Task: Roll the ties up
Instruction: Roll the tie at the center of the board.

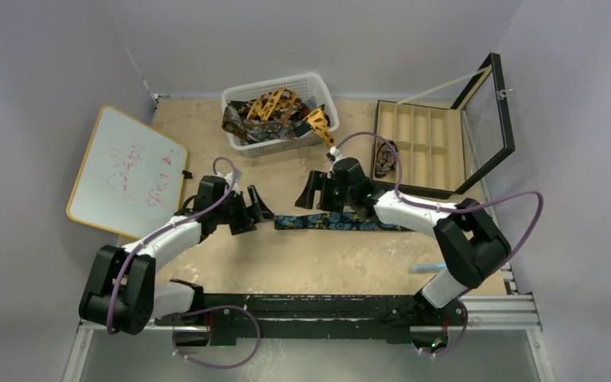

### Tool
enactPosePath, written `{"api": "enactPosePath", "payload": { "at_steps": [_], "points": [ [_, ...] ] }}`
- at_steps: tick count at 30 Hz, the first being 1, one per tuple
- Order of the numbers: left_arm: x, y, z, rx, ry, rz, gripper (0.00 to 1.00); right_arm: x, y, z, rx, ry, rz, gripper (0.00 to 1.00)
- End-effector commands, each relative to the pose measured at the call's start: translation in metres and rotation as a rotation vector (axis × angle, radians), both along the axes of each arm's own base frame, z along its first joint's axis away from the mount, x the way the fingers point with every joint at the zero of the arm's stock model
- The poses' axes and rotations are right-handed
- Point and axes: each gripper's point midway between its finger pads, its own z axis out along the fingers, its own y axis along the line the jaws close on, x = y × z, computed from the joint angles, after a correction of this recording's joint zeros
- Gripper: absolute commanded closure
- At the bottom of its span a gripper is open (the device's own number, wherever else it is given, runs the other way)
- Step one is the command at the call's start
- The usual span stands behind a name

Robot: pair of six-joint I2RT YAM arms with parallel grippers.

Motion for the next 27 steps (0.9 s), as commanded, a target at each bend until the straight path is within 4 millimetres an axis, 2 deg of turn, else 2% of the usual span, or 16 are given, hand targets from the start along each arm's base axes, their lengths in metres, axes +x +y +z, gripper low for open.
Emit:
{"api": "enactPosePath", "payload": {
  "at_steps": [1, 6, 9, 11, 18, 27],
  "points": [
    [0.012, -0.005, 0.02, -0.043, -0.082, -0.034, 0.17, 0.01, 0.019, 0.011, -0.006, -0.015, -0.067, 0.18],
    [0.012, -0.006, 0.02, -0.051, -0.074, -0.033, 0.17, 0.007, 0.019, 0.012, 0.014, -0.023, -0.064, 0.21],
    [0.015, -0.009, 0.024, -0.074, -0.096, -0.045, 0.17, -0.002, 0.02, 0.012, 0.037, -0.013, -0.029, 0.24],
    [0.016, -0.013, 0.025, -0.089, -0.108, -0.066, 0.17, -0.014, 0.024, 0.012, 0.076, 0.022, 0.008, 0.31],
    [0.014, -0.019, 0.018, -0.114, -0.103, -0.117, 0.19, -0.03, 0.035, 0.007, 0.144, 0.062, 0.106, 0.46],
    [0.013, -0.023, 0.01, -0.126, -0.087, -0.154, 0.21, -0.029, 0.028, -0.015, 0.068, 0.107, 0.074, 0.47]
  ]
}}
